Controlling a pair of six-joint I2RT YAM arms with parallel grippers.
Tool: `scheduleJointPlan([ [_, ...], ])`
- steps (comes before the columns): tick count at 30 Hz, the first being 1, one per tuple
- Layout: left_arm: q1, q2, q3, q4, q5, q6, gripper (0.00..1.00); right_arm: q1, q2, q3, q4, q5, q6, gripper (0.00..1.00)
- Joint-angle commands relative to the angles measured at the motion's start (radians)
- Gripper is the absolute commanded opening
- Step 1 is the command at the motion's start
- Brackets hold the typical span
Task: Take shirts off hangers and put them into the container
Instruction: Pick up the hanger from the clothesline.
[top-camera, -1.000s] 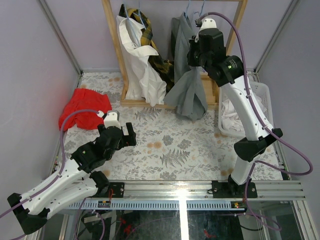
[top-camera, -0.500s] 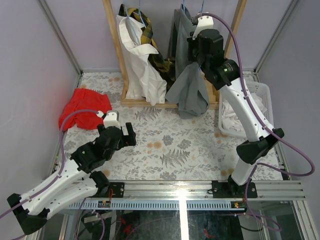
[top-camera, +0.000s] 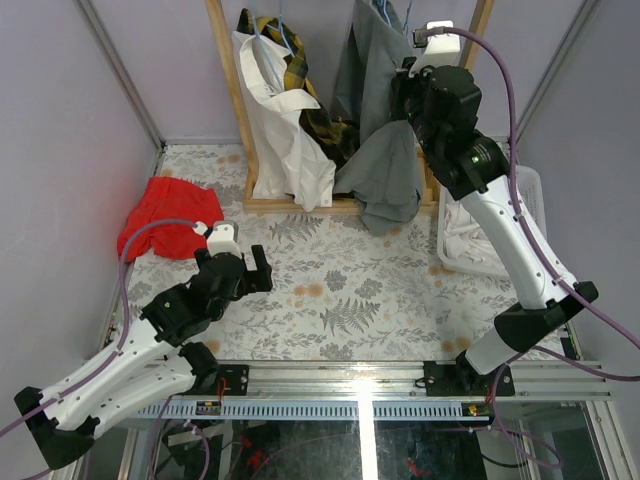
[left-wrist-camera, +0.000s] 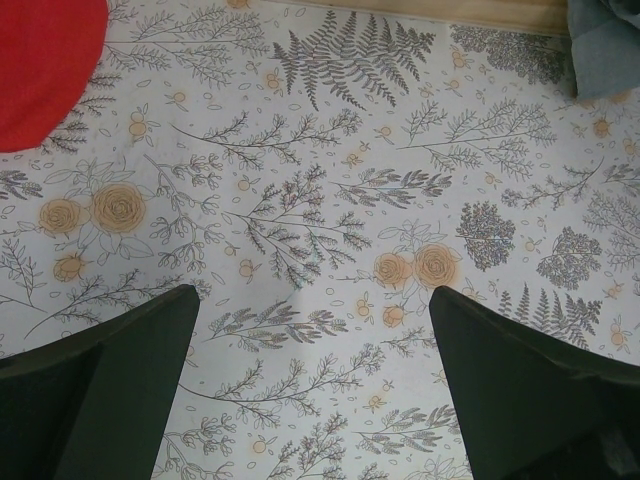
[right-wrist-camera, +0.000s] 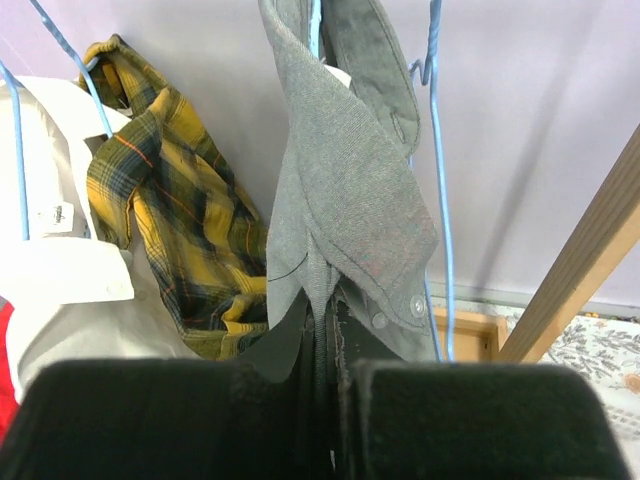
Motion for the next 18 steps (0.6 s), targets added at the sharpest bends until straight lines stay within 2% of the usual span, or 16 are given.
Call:
scheduleJointPlan([
  [1, 0.007, -0.012, 0.008, 0.033, -0.025, 0.000, 1.00, 0.003, -0.100, -0.002, 0.188, -0.018, 0.050, 0.00],
  [9, 0.006, -0.013, 0.007, 0.036, -0.026, 0.002, 1.00, 0.003, -0.275, -0.099, 0.043, -0.155, 0.107, 0.00],
  [15, 0.005, -0.013, 0.010, 0.036, -0.025, 0.005, 1.00, 0.003, -0.386, -0.092, -0.080, -0.309, 0.087, 0.00],
  [18, 0.007, -0.017, 0.007, 0.035, -0.029, 0.002, 1.00, 0.003, -0.458, -0.097, -0.084, -0.335, 0.081, 0.00],
])
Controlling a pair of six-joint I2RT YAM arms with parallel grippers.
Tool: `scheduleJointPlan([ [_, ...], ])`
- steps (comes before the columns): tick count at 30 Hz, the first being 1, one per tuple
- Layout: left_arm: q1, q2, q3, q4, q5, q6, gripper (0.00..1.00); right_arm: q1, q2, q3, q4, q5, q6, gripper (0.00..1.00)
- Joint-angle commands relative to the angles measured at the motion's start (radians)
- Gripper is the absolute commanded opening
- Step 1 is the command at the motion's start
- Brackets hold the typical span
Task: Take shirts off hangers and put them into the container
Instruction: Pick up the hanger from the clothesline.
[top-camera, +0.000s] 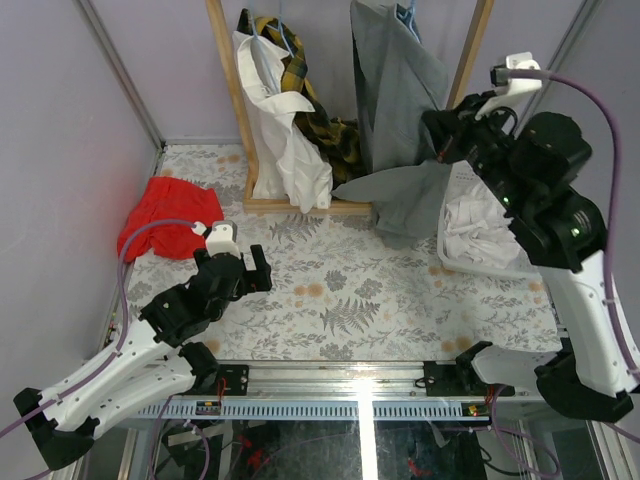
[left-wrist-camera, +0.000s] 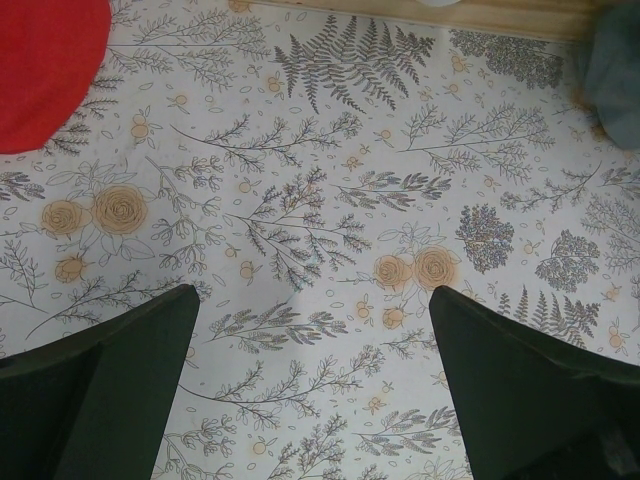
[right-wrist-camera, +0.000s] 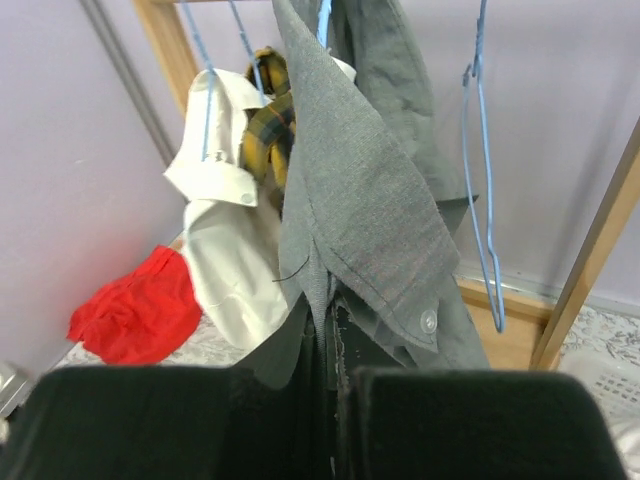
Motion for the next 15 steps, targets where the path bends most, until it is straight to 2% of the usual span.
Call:
scheduleJointPlan([
  [1, 0.007, -0.009, 0.007, 0.035, -0.025, 0.002, 1.00, 0.003, -0.123, 0.038, 0.103, -0.109, -0.013, 0.00],
  [5, 0.007, -0.003, 0.008, 0.036, -0.024, 0.001, 1.00, 0.003, -0.180, 0.090, 0.075, -0.127, -0.036, 0.00],
  [8, 0.007, 0.002, 0.009, 0.036, -0.025, 0.001, 1.00, 0.003, -0.202, 0.126, 0.019, -0.209, -0.037, 0.00],
  [15, 0.008, -0.008, 0.011, 0.033, -0.032, 0.000, 1.00, 0.003, -0.297, -0.029, -0.019, -0.400, -0.058, 0.00],
])
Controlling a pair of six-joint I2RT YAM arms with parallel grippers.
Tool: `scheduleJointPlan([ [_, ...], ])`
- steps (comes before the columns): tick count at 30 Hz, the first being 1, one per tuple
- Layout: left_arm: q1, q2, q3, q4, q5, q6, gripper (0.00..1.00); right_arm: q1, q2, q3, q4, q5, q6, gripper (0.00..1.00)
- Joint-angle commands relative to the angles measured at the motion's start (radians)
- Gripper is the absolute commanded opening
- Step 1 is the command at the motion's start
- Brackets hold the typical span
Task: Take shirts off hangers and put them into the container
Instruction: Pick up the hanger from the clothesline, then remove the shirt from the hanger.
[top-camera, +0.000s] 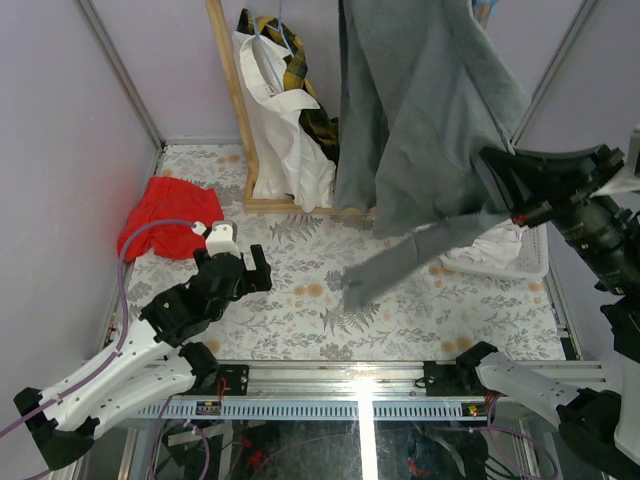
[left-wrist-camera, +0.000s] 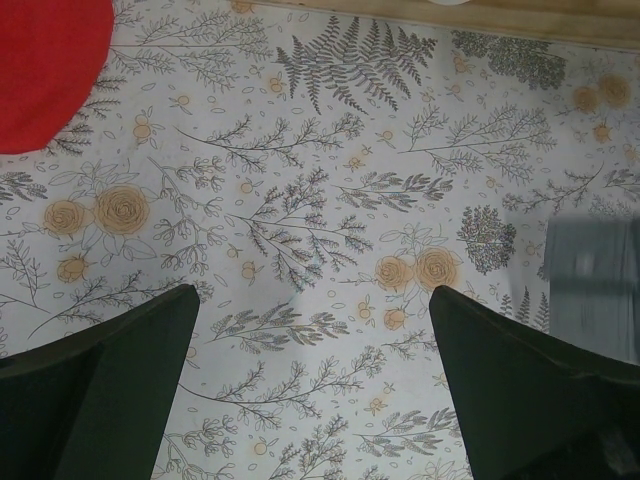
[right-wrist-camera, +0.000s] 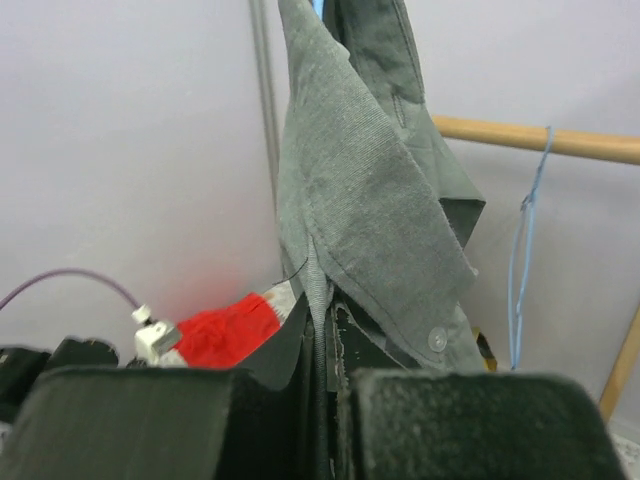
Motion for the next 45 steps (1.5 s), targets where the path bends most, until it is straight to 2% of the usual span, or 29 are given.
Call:
scheduleJointPlan([
  [1, 0.009, -0.015, 0.011, 0.032, -0.034, 0.000, 1.00, 0.003, -0.044, -0.130, 0.035, -0.199, -0.033, 0.00],
  [10, 0.009, -0.117, 0.015, 0.016, -0.086, -0.019, 1.00, 0.003, -0.135, -0.737, 0.119, -0.552, -0.054, 0.00],
  [15, 0.008, -0.212, 0.004, 0.028, -0.098, -0.023, 1.00, 0.002, -0.114, -0.956, 0.213, -0.582, -0.027, 0.00],
  [19, 0.008, -0.261, -0.006, 0.041, -0.082, -0.018, 1.00, 0.003, -0.064, -0.994, 0.254, -0.576, 0.013, 0.00],
  [24, 0.008, -0.252, 0.024, 0.075, 0.072, -0.053, 1.00, 0.008, 0.015, -1.009, 0.275, -0.578, 0.048, 0.00],
  [28, 0.007, -0.186, 0.109, 0.162, 0.241, -0.089, 1.00, 0.012, 0.044, -1.034, 0.246, -0.538, 0.024, 0.00],
  [34, 0.009, -0.031, 0.194, 0.306, 0.448, -0.067, 1.00, 0.030, 0.052, -1.101, 0.332, -0.603, 0.094, 0.00],
  [37, 0.009, 0.027, 0.199, 0.347, 0.487, -0.058, 0.98, 0.050, 0.051, -1.129, 0.348, -0.624, 0.113, 0.00],
  [42, 0.009, 0.079, 0.176, 0.392, 0.466, -0.065, 0.95, 0.067, 0.029, -1.154, 0.358, -0.660, 0.131, 0.00],
  [45, 0.009, 0.101, 0.171, 0.408, 0.458, -0.068, 0.87, 0.069, 0.009, -1.164, 0.376, -0.706, 0.144, 0.00],
])
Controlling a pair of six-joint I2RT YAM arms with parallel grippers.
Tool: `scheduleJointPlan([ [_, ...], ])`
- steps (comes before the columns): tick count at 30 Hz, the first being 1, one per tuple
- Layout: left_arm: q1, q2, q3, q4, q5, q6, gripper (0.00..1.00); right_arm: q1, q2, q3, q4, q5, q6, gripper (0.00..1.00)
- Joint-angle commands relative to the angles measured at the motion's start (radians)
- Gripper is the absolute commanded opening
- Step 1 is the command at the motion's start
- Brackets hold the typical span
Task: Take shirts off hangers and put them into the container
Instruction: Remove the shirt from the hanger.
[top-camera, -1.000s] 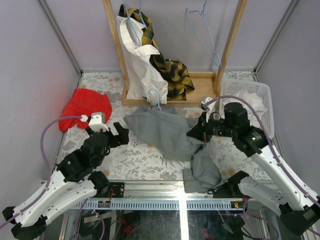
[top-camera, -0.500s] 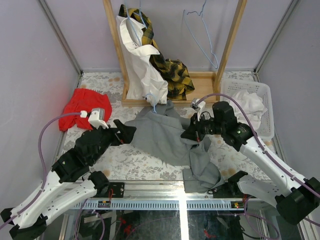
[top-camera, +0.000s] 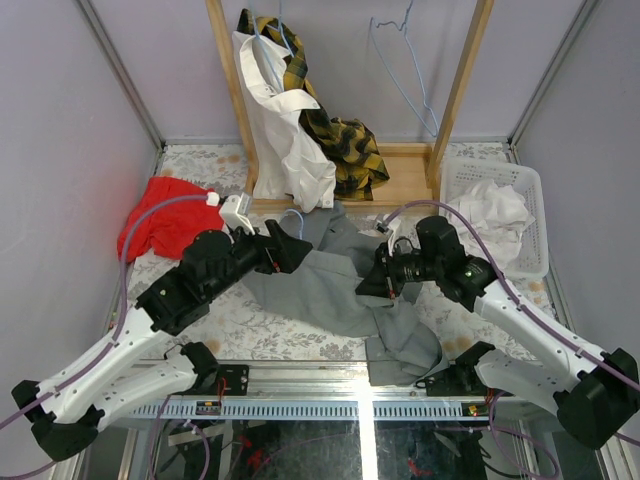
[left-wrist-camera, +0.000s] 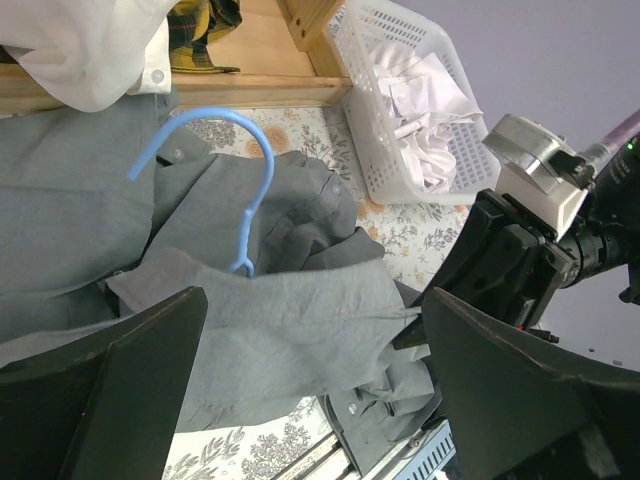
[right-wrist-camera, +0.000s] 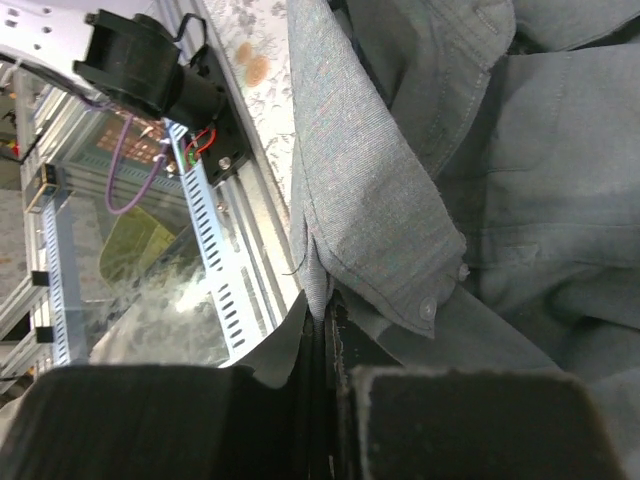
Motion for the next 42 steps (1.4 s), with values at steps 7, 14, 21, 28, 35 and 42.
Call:
scheduleJointPlan([
  [7, 0.004, 0.064, 0.001, 0.086, -0.024, 0.046, 0.69, 0.012, -0.084, -0.022, 0.093, -0.127, 0.055, 0.00],
  [14, 0.003, 0.071, -0.020, 0.096, -0.031, 0.087, 0.54, 0.015, -0.115, -0.035, 0.092, -0.154, 0.076, 0.00],
  [21, 0.004, 0.076, -0.024, 0.092, -0.013, 0.095, 0.47, 0.014, -0.139, -0.044, 0.088, -0.190, 0.077, 0.00],
  [28, 0.004, 0.077, -0.029, 0.106, 0.042, 0.104, 0.21, 0.015, -0.120, -0.036, 0.086, -0.196, 0.075, 0.00],
  [35, 0.004, 0.081, 0.007, -0.004, 0.000, 0.153, 0.00, 0.015, -0.117, 0.007, 0.007, -0.070, 0.046, 0.59],
  [42, 0.003, 0.055, 0.011, -0.055, 0.018, 0.243, 0.00, 0.015, -0.057, 0.025, 0.090, -0.059, 0.137, 0.78],
])
